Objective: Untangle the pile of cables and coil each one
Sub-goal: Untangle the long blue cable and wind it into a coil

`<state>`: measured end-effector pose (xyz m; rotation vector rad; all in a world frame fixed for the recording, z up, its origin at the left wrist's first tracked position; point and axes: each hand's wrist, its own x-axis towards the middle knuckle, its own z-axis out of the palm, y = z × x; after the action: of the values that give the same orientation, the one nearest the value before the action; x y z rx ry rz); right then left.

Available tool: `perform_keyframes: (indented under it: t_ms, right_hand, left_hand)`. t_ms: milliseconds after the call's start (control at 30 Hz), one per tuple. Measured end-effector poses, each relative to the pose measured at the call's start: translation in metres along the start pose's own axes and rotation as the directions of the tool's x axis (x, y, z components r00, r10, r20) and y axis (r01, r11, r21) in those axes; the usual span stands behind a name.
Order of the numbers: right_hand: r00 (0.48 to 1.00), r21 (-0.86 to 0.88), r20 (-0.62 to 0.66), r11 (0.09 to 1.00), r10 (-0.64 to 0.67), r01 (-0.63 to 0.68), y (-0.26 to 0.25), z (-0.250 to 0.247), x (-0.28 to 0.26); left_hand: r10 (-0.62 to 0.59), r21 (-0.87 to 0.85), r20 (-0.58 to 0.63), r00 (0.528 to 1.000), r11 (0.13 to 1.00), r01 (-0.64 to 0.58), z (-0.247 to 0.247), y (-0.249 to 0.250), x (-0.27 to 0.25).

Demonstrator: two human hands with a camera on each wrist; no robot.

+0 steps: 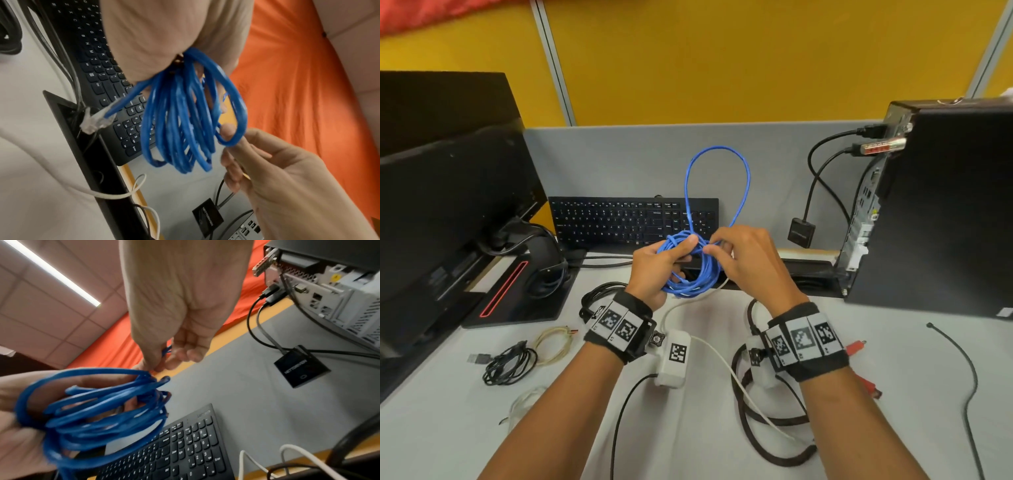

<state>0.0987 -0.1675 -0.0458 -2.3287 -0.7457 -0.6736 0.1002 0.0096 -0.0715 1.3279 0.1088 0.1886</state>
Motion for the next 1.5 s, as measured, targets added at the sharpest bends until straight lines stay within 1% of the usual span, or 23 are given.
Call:
perform_keyframes:
  t_ms: [67, 133, 200, 267, 333, 400, 500, 667, 700, 767, 833, 867, 900, 933, 1000, 1067, 1100, 1167, 1267, 1333, 1367, 1433, 1500]
  right_hand:
    - [0.991, 0.026, -0.132, 1.000, 0.002, 0.002, 0.008, -0.012, -0.002]
    - [0.944, 0.069, -0.324, 0.997, 0.059, -0.039, 0.021, -0.030, -0.003]
    - [0.892, 0.115, -0.434, 0.989, 0.130, -0.088, 0.031, -0.044, -0.004]
    - [0.897, 0.111, -0.402, 0.982, 0.187, -0.155, 0.037, -0.044, -0.003]
    - [0.918, 0.092, -0.319, 0.972, 0.234, -0.216, 0.037, -0.034, -0.004]
    - [0.921, 0.127, -0.282, 0.962, 0.268, -0.241, 0.036, -0.025, -0.003]
    - [0.897, 0.181, -0.299, 0.942, 0.325, -0.282, 0.037, -0.018, -0.001]
    - [0.862, 0.296, -0.308, 0.902, 0.402, -0.315, 0.034, -0.009, -0.004]
    - [0.856, 0.362, -0.284, 0.875, 0.432, -0.321, 0.032, -0.007, -0.003]
    - [0.843, 0.535, -0.184, 0.771, 0.506, -0.347, 0.027, -0.003, -0.003]
    - [0.821, 0.699, -0.036, 0.602, 0.570, -0.386, 0.025, -0.002, -0.003]
    - [0.819, 0.759, 0.030, 0.521, 0.572, -0.392, 0.025, -0.003, -0.003]
    - [0.825, 0.793, 0.074, 0.468, 0.561, -0.389, 0.025, -0.004, -0.004]
    - [0.831, 0.807, 0.098, 0.445, 0.547, -0.388, 0.026, -0.004, -0.005]
    - [0.831, 0.801, 0.111, 0.445, 0.546, -0.400, 0.029, -0.002, -0.006]
    - [0.810, 0.785, 0.115, 0.447, 0.574, -0.428, 0.031, 0.001, -0.007]
    - [0.794, 0.785, 0.133, 0.426, 0.593, -0.449, 0.033, 0.002, -0.006]
    - [0.762, 0.788, 0.226, 0.346, 0.607, -0.510, 0.034, 0.002, -0.008]
    - [0.700, 0.780, 0.415, 0.169, 0.581, -0.602, 0.033, -0.002, -0.011]
    - [0.678, 0.757, 0.460, 0.145, 0.573, -0.637, 0.031, -0.004, -0.011]
    - [0.695, 0.750, 0.466, 0.171, 0.547, -0.638, 0.030, -0.004, -0.010]
    - [0.754, 0.765, 0.451, 0.229, 0.478, -0.603, 0.024, -0.004, -0.008]
    - [0.797, 0.810, 0.453, 0.191, 0.399, -0.555, 0.021, -0.006, -0.008]
  left_hand:
    - [0.006, -0.026, -0.007, 1.000, 1.000, -0.006, -0.005, 0.003, 0.001]
    - [-0.002, -0.087, -0.088, 0.996, 0.996, -0.006, -0.017, 0.006, 0.004]
    - [0.001, -0.105, -0.141, 0.990, 0.994, -0.016, -0.025, 0.007, 0.003]
    - [-0.024, -0.144, -0.124, 0.992, 0.990, 0.006, -0.025, 0.008, -0.002]
    - [-0.081, -0.230, -0.031, 0.996, 0.971, 0.072, -0.019, 0.009, -0.007]
    - [-0.118, -0.271, 0.083, 0.989, 0.953, 0.137, -0.010, 0.012, -0.012]
    - [-0.121, -0.270, 0.169, 0.978, 0.949, 0.164, 0.004, 0.015, -0.018]
    - [-0.157, -0.289, 0.222, 0.962, 0.932, 0.219, 0.025, 0.017, -0.025]
    - [-0.152, -0.294, 0.218, 0.964, 0.932, 0.213, 0.029, 0.016, -0.026]
    - [-0.119, -0.297, 0.179, 0.977, 0.940, 0.170, 0.036, 0.013, -0.028]
    - [-0.067, -0.249, 0.123, 0.990, 0.964, 0.096, 0.038, 0.008, -0.030]
    - [-0.032, -0.213, 0.104, 0.994, 0.976, 0.054, 0.038, 0.006, -0.030]
    - [-0.001, -0.176, 0.089, 0.996, 0.984, 0.016, 0.037, 0.003, -0.030]
    - [0.023, -0.140, 0.076, 0.997, 0.990, -0.012, 0.035, 0.002, -0.031]
    - [0.062, -0.090, 0.064, 0.996, 0.994, -0.056, 0.034, -0.001, -0.031]
    - [0.093, -0.057, 0.066, 0.993, 0.994, -0.090, 0.034, -0.003, -0.032]
    - [0.105, -0.048, 0.072, 0.992, 0.994, -0.102, 0.035, -0.004, -0.033]
    - [0.141, -0.031, 0.086, 0.986, 0.990, -0.139, 0.036, -0.006, -0.036]
    - [0.219, 0.041, 0.091, 0.971, 0.974, -0.223, 0.037, -0.009, -0.039]
    - [0.272, 0.077, 0.095, 0.958, 0.957, -0.279, 0.038, -0.009, -0.038]
    - [0.301, 0.088, 0.083, 0.950, 0.947, -0.308, 0.038, -0.009, -0.037]
    - [0.369, 0.128, 0.041, 0.928, 0.920, -0.371, 0.039, -0.006, -0.033]
    - [0.441, 0.160, 0.000, 0.898, 0.886, -0.435, 0.041, -0.001, -0.029]
